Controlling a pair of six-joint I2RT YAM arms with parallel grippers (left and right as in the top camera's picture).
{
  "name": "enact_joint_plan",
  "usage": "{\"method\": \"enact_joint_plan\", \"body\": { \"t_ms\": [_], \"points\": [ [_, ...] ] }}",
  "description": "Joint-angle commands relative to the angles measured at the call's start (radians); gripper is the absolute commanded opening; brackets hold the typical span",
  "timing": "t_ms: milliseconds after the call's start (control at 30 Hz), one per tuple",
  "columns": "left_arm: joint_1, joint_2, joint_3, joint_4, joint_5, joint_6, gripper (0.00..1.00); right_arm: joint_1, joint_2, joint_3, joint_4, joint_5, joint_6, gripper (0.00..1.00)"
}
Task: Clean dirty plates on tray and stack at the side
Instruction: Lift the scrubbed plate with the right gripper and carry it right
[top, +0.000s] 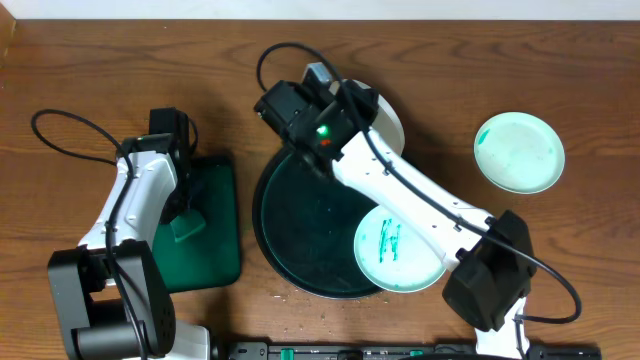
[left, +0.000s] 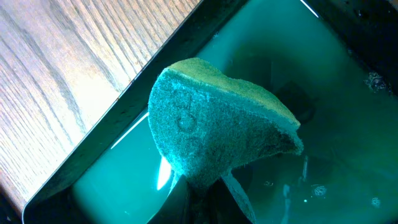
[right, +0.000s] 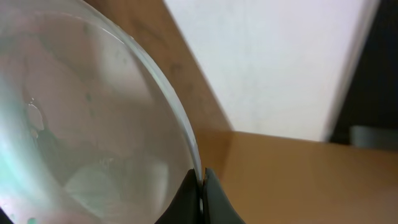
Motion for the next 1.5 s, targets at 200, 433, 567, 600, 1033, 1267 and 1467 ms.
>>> {"method": "enact_joint_plan", "body": {
  "t_ms": [200,433,567,600,1033,1267,1467],
  "points": [
    [0.002,0.0,0.0,0.003,-0.029,0.014,0.08,0.073,-0.023,0.004,0.022,0.171,-0.216,0.01],
    [0.002,0.0,0.0,0.003,-0.029,0.014,0.08,0.094,-0.023,0.004,0.022,0.226,-0.229,0.01],
    [0.002,0.0,0.0,0.003,-0.029,0.014,0.08,0.094,-0.023,0.004,0.022,0.23,-0.229,0.01],
    [0.002,0.0,0.0,0.003,-0.029,0.014,0.08,0.095,-0.023,0.004,0.022,0.246,-0.229,0.01],
    [0.001,0.0,-0.003,0.003,-0.029,0.017,0.08,0.055,-0.023,0.004,-0.011,-0.108,-0.003,0.01],
    [0.001,0.0,-0.005,0.003,-0.029,0.017,0.08,-0.082,-0.023,0.004,-0.027,-0.377,0.214,0.01],
    [0.002,0.0,-0.005,0.004,-0.029,0.017,0.08,-0.195,-0.023,0.004,-0.058,-0.414,0.273,0.01]
  ]
}}
